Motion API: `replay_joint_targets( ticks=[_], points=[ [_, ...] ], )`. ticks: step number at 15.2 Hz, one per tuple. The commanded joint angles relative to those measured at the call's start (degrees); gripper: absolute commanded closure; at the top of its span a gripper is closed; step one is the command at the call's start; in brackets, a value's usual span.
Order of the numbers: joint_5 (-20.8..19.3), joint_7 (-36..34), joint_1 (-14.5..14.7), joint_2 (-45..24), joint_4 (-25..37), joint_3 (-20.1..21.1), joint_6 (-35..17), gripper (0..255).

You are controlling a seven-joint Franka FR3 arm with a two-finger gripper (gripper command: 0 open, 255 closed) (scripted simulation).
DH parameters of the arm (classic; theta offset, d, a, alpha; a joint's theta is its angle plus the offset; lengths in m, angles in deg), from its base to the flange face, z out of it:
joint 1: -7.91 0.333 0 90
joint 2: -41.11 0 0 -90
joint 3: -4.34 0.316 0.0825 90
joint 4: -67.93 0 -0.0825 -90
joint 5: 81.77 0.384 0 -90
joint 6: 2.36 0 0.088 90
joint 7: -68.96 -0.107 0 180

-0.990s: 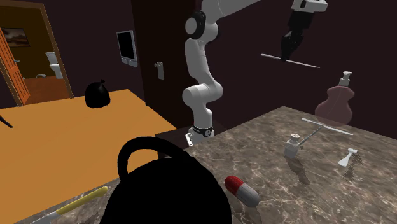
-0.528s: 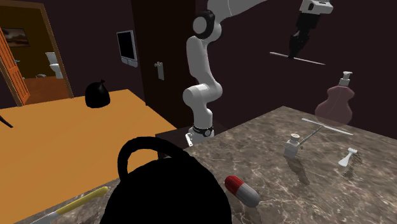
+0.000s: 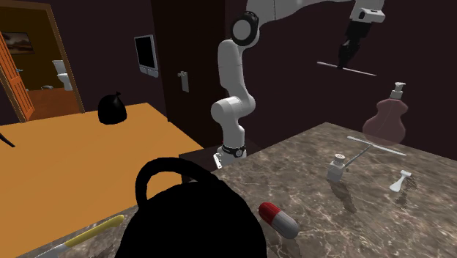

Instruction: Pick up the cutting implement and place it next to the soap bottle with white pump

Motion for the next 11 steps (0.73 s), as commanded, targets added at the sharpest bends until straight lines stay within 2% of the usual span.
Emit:
replay_joint_targets(
  ticks=[1,11],
  points=[
    [0.1,0.2,0.1,0.4,-2.1,0.1,-1.8,255],
    [1.3,2.6,0.2,3.8,-13.1,-0.4,-9.6,255]
  ],
)
